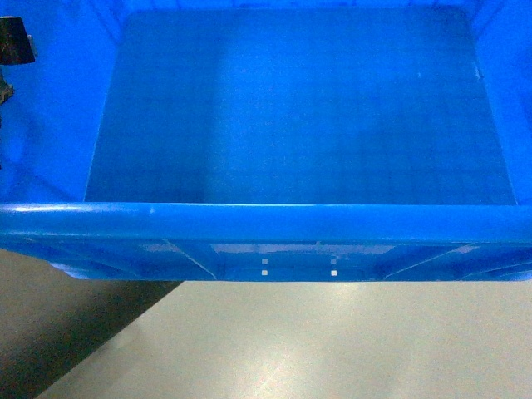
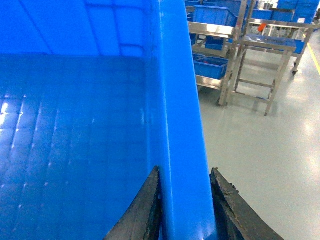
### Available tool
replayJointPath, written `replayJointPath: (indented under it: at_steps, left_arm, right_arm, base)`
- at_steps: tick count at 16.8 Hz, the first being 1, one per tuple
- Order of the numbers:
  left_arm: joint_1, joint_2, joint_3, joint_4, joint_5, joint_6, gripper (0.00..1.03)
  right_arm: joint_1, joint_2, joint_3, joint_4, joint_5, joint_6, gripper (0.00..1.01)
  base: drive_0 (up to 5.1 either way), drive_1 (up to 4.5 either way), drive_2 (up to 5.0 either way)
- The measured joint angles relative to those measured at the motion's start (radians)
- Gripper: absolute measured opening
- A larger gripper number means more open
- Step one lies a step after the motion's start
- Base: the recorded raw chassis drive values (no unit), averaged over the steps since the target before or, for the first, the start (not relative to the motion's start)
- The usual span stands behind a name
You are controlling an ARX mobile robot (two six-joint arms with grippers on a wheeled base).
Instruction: Place box next to blue box on left shelf
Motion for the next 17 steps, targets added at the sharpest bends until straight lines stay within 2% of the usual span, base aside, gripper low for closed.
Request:
replayJointPath:
  at_steps: [17]
  left_arm:
    - [0.0, 0.0, 0.0, 0.0, 0.0, 0.001, 0.18]
  right_arm:
    - [0.0, 0.0, 0.0, -0.002, 0.001, 0.0, 0.21]
  base:
    - [-1.6, -1.6, -1.6]
